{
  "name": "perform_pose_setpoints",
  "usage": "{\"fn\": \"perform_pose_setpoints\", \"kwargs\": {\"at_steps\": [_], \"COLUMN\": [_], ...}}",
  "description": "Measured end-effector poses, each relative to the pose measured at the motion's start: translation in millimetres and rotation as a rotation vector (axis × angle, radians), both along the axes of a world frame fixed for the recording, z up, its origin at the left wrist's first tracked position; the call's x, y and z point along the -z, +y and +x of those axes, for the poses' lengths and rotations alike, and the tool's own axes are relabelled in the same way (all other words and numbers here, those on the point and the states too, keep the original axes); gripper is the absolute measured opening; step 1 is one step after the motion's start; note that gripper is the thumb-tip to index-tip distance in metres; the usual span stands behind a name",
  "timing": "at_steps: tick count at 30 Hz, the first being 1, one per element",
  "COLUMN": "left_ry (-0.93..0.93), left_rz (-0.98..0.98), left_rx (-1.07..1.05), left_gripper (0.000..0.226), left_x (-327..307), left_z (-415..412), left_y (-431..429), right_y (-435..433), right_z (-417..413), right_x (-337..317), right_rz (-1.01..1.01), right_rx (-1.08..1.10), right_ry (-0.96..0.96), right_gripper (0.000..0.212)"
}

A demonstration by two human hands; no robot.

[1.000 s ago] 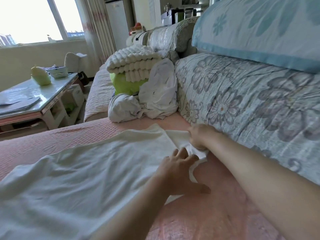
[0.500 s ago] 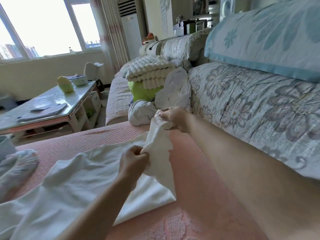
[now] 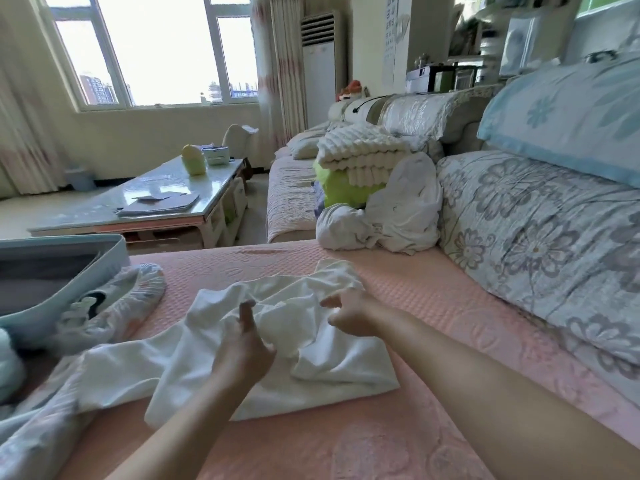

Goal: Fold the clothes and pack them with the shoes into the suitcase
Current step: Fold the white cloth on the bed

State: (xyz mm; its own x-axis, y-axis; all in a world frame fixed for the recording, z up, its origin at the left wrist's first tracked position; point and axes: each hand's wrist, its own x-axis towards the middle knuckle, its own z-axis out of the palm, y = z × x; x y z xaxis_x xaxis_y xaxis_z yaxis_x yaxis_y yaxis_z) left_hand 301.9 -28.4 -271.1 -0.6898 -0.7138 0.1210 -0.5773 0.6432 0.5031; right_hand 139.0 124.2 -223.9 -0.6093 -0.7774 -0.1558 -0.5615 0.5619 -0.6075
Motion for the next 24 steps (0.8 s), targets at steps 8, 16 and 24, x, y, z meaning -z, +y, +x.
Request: {"fn": "perform_pose_setpoints", "kwargs": {"at_steps": [8, 16, 24], "left_ry": [-0.262, -0.451, -0.324], "left_rz": [-0.453, -0.533, -0.409], "left_rx": [0.287, 0.211, 0.695], "left_gripper": [0.057, 0.028, 0.079], "left_x": [5.4, -1.3, -4.3], "left_z": [-12.4, 18.2, 24.6], "left_y": [-6.5, -29.1, 24.0], "right_y": [28.2, 36.2, 64.6], "right_z": [47.6, 55.7, 59.6], "right_x": [25.8, 23.6, 43.9], "right_rz": [0.44, 0.292, 0.459], "right_rx": [-0.284, -0.267, -0.335], "right_ry": [0.236, 0.209, 0.365], "right_gripper": [0.095, 0.082, 0.101]}}
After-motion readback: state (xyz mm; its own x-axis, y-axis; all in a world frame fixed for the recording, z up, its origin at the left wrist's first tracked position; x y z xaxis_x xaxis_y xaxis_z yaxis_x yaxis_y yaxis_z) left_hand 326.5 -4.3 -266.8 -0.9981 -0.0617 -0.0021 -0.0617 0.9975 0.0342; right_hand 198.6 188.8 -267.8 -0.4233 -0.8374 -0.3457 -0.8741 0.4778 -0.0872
